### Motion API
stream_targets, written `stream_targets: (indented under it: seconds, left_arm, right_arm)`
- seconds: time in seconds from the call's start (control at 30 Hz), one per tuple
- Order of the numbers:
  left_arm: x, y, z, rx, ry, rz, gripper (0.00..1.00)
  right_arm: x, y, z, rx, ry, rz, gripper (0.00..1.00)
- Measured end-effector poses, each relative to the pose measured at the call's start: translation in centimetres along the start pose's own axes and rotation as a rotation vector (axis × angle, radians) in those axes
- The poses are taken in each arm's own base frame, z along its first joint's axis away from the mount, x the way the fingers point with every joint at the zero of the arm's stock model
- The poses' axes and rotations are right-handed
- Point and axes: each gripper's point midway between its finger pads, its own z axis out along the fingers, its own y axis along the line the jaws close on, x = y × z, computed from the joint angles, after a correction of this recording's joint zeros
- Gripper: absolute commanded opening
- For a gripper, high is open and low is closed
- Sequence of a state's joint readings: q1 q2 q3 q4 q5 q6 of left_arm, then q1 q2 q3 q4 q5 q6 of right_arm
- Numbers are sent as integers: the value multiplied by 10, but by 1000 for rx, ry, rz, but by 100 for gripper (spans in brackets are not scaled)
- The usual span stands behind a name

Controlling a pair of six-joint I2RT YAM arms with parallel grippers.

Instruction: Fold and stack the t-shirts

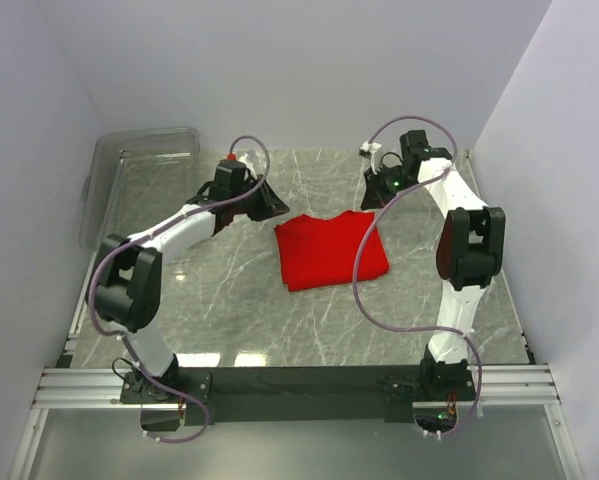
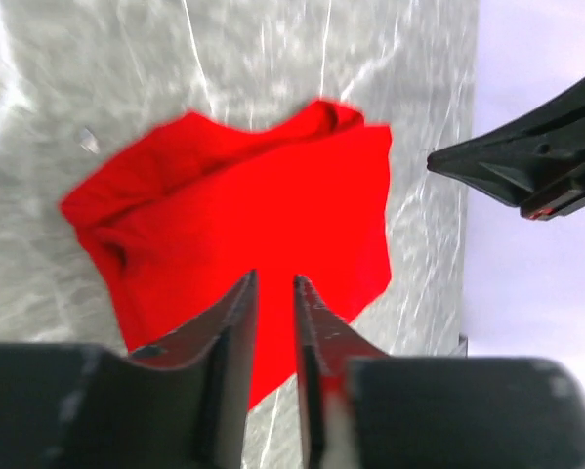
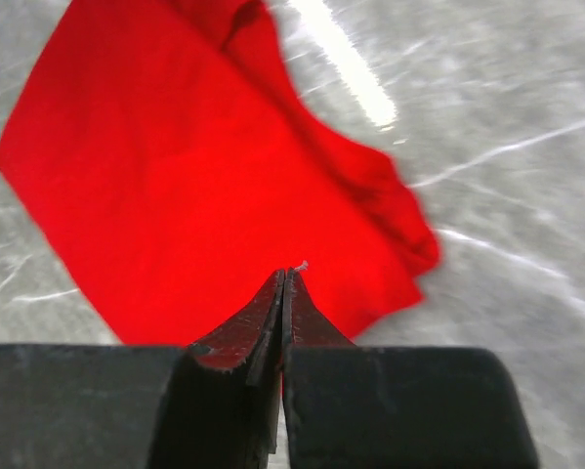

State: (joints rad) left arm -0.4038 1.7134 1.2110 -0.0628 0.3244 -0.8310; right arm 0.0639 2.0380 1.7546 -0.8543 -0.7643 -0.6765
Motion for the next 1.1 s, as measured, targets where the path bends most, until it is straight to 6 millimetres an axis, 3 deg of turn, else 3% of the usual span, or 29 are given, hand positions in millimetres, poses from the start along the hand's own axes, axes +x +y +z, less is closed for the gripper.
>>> stream_targets:
  seconds: [0.23,0.37,0.6,0.93,1.1]
  left_arm:
    - [47,27,35,-11,170,-37,18]
    - [57,37,49,-21,216,-52,17]
    - [52,39,62,-33,212,-51,15]
    - [51,80,69,-166,194,-74,14]
    - [44,89,70,-204,180,-70,15]
  right_arm:
    - [22,6,22,-51,63,78,0]
    - [36,-1,33,-52,104,131,0]
    - [52,-13,44,-17,157,200,0]
    - [53,-39,43,84,151,290,0]
    - [53,-52,36,126,136,321,0]
